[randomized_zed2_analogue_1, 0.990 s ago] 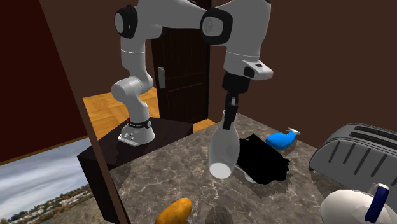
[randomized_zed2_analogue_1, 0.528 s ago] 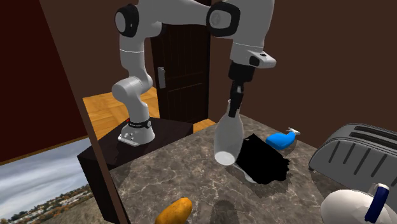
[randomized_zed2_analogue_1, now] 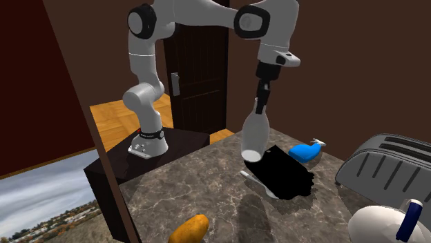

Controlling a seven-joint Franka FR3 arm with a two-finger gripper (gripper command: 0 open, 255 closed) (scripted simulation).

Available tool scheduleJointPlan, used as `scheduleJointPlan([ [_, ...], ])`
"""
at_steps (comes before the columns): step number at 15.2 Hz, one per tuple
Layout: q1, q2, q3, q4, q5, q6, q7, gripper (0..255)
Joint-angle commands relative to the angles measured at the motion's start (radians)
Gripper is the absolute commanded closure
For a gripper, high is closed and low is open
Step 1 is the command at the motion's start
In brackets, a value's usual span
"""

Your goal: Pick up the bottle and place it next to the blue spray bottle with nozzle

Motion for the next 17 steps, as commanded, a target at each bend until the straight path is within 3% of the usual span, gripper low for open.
scheduleJointPlan([
  [1, 0.024, 0.007, 0.02, 0.008, 0.004, -0.002, 0.045, 255],
  [9, 0.122, 0.05, 0.098, 0.067, 0.021, -0.022, 0.219, 255],
  [17, 0.218, 0.156, 0.167, 0.215, 0.035, -0.063, 0.383, 255],
])
